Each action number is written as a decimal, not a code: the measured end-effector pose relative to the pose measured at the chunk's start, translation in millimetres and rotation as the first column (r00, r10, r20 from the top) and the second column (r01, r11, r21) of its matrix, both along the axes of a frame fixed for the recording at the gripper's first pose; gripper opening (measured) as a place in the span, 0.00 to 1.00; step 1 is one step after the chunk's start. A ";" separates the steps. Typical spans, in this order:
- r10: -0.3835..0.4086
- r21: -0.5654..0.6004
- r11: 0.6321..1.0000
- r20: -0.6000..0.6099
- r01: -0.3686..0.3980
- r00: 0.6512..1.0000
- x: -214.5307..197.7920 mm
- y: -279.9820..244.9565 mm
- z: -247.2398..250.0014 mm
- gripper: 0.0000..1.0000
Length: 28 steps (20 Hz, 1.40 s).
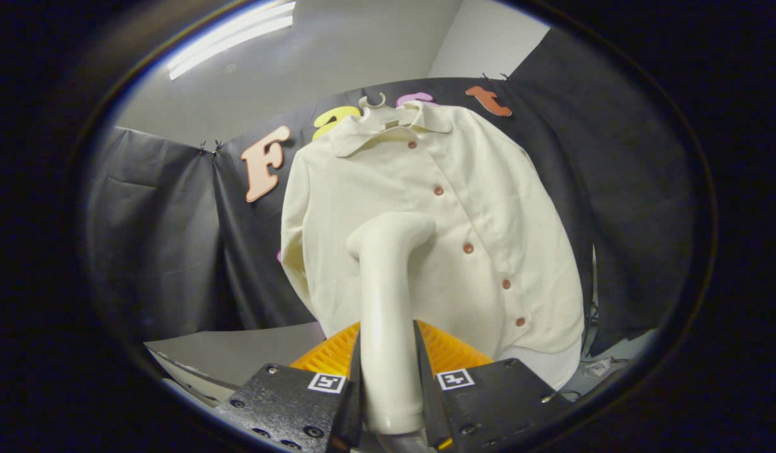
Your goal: Iron the clothes twice with a garment steamer, once on the left side and once on the right side.
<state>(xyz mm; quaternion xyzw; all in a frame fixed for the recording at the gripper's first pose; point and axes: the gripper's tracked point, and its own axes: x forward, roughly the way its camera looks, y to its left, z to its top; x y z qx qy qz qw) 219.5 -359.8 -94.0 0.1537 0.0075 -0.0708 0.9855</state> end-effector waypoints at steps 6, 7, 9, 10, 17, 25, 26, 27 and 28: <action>0.007 0.024 1.000 -0.046 -0.005 0.999 -17.0 -2.3 -37.3 0.38; 0.008 0.031 1.000 -0.054 -0.007 0.998 -19.5 -2.8 -43.2 0.38; 0.007 0.046 0.999 -0.066 -0.004 0.998 -24.9 -3.3 -54.2 0.38; 0.009 0.053 0.999 -0.071 -0.005 0.997 -26.9 -2.9 -59.8 0.38; 0.014 0.082 0.997 -0.119 -0.004 0.993 -43.5 -5.3 -100.1 0.38; 0.008 0.116 0.993 -0.176 0.013 0.984 -60.8 -8.8 -133.3 0.38; 0.007 0.117 0.993 -0.183 0.014 0.983 -65.8 -8.4 -135.5 0.38; 0.006 0.117 0.993 -0.185 0.016 0.983 -68.3 -8.6 -136.8 0.38; 0.005 0.118 0.993 -0.190 0.017 0.982 -71.1 -7.9 -140.1 0.38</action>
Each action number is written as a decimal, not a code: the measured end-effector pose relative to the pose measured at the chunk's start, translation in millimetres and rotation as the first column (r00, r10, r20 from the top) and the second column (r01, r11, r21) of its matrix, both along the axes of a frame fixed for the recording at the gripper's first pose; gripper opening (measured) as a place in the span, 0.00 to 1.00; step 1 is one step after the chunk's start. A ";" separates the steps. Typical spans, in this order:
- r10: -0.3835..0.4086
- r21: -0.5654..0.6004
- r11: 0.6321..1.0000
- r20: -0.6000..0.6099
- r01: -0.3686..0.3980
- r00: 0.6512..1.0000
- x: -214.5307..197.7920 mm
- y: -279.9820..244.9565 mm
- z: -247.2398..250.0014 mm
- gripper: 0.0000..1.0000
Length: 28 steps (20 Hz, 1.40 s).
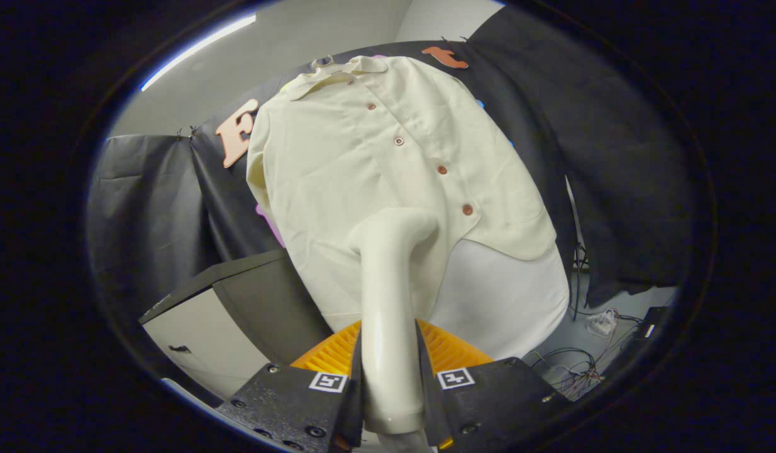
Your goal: Iron the clothes twice with a garment steamer, once on the left side and once on the right side.
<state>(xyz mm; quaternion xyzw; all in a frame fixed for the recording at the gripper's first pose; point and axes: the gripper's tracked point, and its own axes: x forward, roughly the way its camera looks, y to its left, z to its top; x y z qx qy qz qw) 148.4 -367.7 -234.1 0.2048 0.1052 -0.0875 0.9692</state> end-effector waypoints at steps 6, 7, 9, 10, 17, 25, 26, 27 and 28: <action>0.002 0.024 1.000 -0.025 -0.001 1.000 -24.3 5.4 -16.0 0.38; 0.000 0.032 0.999 -0.018 0.000 1.000 -27.2 6.4 -12.2 0.38; 0.006 0.046 0.999 0.000 -0.006 1.000 -34.0 8.7 -2.5 0.38; 0.009 0.035 0.999 0.006 -0.009 1.000 -37.2 9.2 3.7 0.38; 0.021 -0.029 0.999 0.086 -0.019 0.996 -58.2 7.8 69.9 0.37; -0.004 -0.066 0.998 0.188 0.016 0.982 -56.0 -9.9 149.4 0.37; -0.006 -0.068 0.997 0.211 0.021 0.977 -51.1 -13.6 163.9 0.37; -0.008 -0.076 0.997 0.231 0.026 0.973 -45.1 -19.1 177.5 0.37; -0.013 -0.092 0.995 0.241 0.036 0.970 -39.0 -26.5 188.1 0.37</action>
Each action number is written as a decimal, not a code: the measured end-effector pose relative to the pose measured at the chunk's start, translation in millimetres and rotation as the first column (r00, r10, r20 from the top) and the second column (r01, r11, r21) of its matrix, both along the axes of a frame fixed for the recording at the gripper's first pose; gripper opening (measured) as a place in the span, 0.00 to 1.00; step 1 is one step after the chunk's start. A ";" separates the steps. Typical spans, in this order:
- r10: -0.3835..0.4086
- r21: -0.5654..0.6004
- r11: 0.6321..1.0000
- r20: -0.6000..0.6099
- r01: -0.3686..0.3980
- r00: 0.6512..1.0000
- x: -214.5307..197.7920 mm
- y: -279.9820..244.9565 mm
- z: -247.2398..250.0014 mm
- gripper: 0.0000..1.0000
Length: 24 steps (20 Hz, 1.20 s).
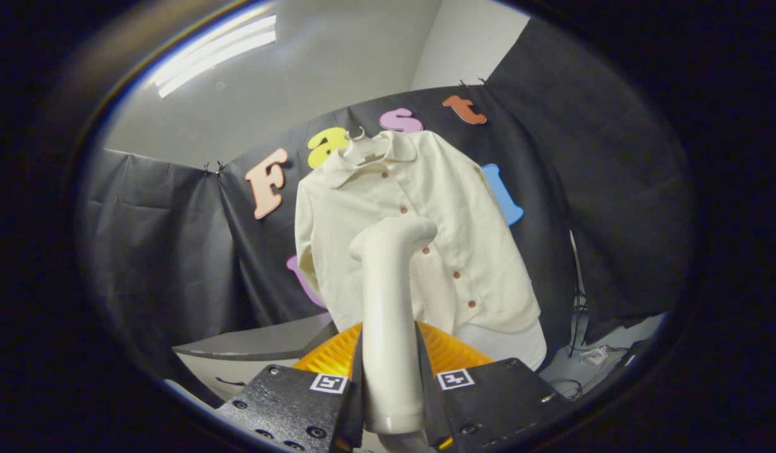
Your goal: Iron the clothes twice with a garment steamer, once on the left side and once on the right side.
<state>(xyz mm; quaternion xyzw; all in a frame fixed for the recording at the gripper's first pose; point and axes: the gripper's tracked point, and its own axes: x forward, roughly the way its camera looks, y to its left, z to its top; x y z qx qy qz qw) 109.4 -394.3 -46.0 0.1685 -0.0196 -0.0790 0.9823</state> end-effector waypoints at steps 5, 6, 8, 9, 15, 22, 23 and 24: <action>-0.055 -0.061 0.997 0.020 0.056 0.998 40.4 -44.3 40.8 0.37; -0.063 -0.059 0.996 0.019 0.064 0.998 51.4 -52.0 45.4 0.37; -0.077 -0.061 0.995 0.025 0.079 0.997 72.3 -68.4 54.2 0.37; -0.085 -0.059 0.994 0.032 0.087 0.996 82.0 -75.8 57.8 0.37; -0.111 -0.018 0.994 0.066 0.112 0.992 139.2 -108.6 68.7 0.37; -0.085 0.010 0.996 0.061 0.084 0.995 158.8 -111.9 43.7 0.37; -0.087 0.019 0.996 0.063 0.086 0.994 159.7 -112.3 38.7 0.37; -0.087 0.021 0.996 0.049 0.086 0.995 157.5 -113.6 30.3 0.37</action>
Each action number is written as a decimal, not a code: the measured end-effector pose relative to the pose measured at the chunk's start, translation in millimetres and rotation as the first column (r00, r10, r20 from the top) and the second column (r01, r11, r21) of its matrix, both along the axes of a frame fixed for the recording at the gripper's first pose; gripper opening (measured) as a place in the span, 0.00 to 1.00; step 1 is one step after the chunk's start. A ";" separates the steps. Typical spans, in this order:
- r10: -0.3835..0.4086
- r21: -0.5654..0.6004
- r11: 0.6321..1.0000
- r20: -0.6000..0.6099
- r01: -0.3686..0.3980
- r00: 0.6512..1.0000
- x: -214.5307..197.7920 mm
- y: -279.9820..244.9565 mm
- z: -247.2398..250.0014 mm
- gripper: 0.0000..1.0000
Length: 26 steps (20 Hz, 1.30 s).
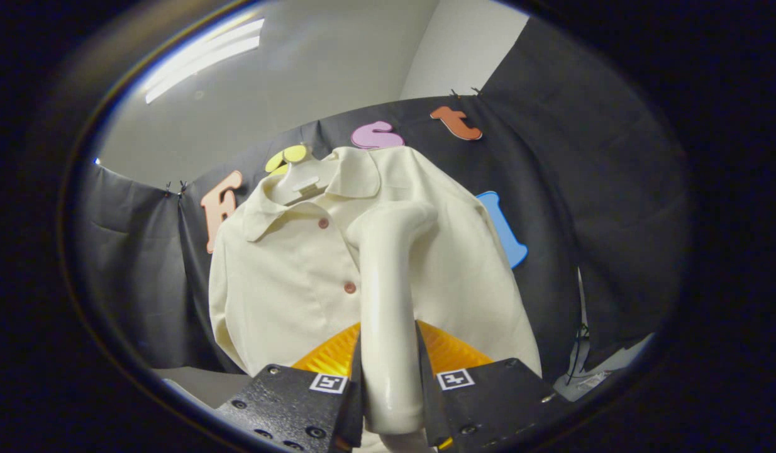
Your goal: Iron the clothes twice with a garment steamer, once on the left side and once on the right side.
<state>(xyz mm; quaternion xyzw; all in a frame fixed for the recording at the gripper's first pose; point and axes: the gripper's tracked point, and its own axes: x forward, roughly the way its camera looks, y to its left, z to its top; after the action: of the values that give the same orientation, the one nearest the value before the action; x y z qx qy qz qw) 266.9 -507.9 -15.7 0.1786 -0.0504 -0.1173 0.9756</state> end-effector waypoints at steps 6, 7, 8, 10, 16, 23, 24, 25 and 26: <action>-0.006 0.022 1.000 -0.060 0.007 0.998 -18.3 0.3 -44.7 0.37; -0.009 0.020 1.000 -0.073 0.011 0.997 -21.5 0.6 -52.3 0.37; -0.011 0.020 1.000 -0.082 0.013 0.997 -25.5 0.1 -58.1 0.37; -0.012 0.030 0.999 -0.102 0.015 0.995 -30.6 -0.2 -72.1 0.37; -0.026 0.076 0.996 -0.165 0.039 0.986 -49.7 0.8 -120.9 0.38; -0.038 0.160 0.984 -0.242 0.078 0.970 -77.7 10.6 -175.7 0.38; -0.039 0.171 0.982 -0.250 0.084 0.967 -83.3 12.2 -181.9 0.38; -0.041 0.187 0.978 -0.250 0.089 0.967 -89.8 14.0 -185.3 0.38; -0.040 0.199 0.976 -0.252 0.093 0.967 -95.5 16.5 -188.9 0.38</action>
<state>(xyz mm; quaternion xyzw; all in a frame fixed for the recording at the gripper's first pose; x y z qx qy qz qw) 171.4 -491.4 -204.5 0.2623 0.0779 -0.1761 0.9456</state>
